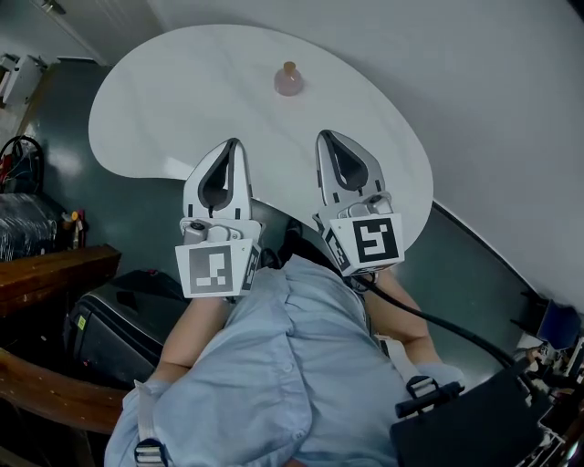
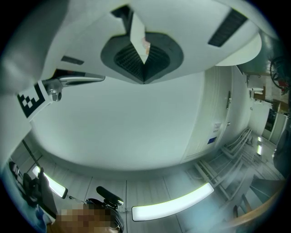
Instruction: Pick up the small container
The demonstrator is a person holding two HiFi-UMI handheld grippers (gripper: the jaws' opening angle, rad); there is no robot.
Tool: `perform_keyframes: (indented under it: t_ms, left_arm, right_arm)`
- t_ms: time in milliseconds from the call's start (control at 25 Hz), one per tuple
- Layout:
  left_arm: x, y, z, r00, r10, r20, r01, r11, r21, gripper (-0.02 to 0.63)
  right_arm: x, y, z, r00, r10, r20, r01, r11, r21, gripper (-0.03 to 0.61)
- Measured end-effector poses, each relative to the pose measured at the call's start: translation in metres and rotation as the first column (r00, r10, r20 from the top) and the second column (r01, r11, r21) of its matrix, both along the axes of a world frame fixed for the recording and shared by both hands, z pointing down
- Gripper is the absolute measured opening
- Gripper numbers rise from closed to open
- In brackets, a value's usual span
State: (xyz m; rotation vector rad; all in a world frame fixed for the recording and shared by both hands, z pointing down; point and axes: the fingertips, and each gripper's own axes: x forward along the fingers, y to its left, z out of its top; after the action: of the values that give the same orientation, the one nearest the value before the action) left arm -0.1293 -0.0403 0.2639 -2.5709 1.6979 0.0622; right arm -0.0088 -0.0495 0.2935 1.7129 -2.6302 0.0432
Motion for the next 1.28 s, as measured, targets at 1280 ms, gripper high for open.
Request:
perform_keyframes:
  t_ms: [1280]
  left_arm:
    - [0.046, -0.079, 0.004, 0.994, 0.027, 0.104, -0.021, 0.998, -0.055, -0.002]
  right_arm:
    - [0.031, -0.093, 0.013, 0.992, -0.036, 0.117, 0.040, 0.999, -0.029, 0.003]
